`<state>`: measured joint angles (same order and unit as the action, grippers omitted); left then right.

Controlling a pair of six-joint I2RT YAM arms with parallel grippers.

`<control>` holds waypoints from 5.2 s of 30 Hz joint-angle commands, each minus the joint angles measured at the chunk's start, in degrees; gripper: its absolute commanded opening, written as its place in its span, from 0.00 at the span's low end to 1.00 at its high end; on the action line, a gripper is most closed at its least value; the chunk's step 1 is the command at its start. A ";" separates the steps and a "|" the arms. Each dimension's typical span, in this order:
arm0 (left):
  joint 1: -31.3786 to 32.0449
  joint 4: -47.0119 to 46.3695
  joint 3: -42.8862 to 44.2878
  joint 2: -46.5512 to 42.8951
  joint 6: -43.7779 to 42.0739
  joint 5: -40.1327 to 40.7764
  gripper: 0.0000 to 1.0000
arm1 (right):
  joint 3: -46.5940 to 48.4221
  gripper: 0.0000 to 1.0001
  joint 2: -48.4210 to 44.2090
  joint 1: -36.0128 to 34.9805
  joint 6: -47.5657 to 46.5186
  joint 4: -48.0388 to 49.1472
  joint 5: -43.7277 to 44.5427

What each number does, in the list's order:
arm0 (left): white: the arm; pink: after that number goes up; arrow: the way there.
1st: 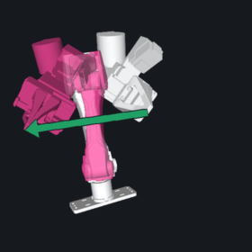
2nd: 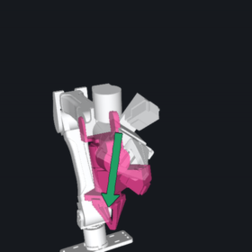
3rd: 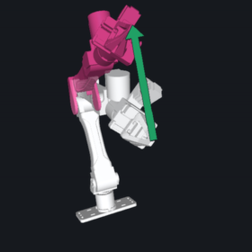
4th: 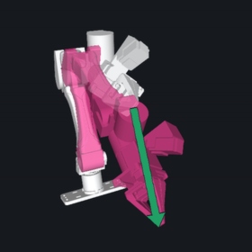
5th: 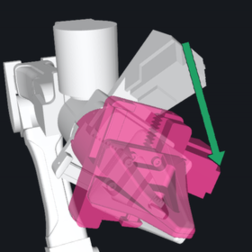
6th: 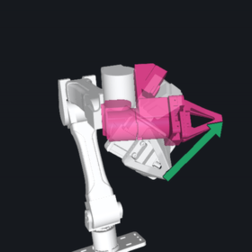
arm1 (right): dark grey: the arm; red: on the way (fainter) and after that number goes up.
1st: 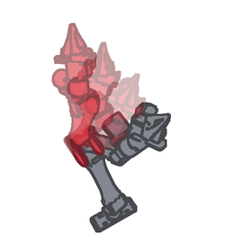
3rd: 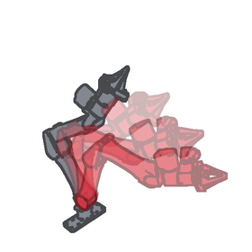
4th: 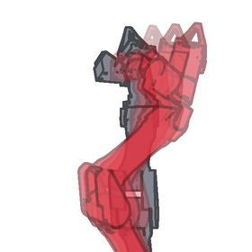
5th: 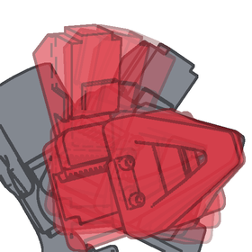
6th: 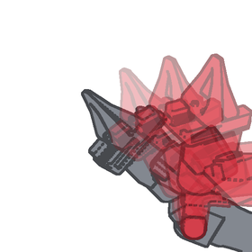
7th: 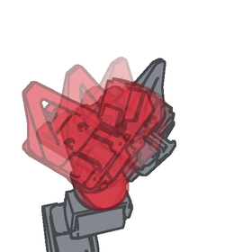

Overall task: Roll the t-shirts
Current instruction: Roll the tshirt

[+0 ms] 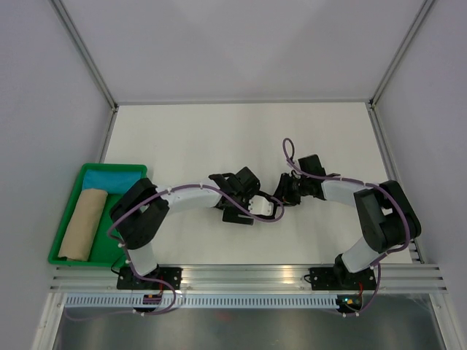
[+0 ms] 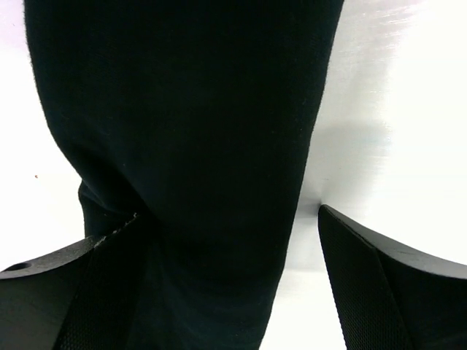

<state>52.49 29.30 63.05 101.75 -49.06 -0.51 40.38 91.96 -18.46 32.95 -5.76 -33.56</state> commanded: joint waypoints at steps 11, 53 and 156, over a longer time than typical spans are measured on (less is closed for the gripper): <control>-0.81 -1.96 1.02 5.65 0.89 4.55 0.74 | 5.06 0.45 -7.67 4.66 -7.37 -11.91 6.40; -24.80 2.25 12.01 -3.93 19.09 8.69 0.02 | 1.37 0.44 -11.02 9.84 -9.04 -10.85 5.08; -46.96 18.95 7.27 -6.93 19.17 -32.89 0.27 | -0.30 0.08 -5.30 -26.10 -78.92 12.17 15.63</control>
<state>5.02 53.56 70.19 90.45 -36.73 -34.92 40.73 88.75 -44.82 -45.45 6.83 -18.13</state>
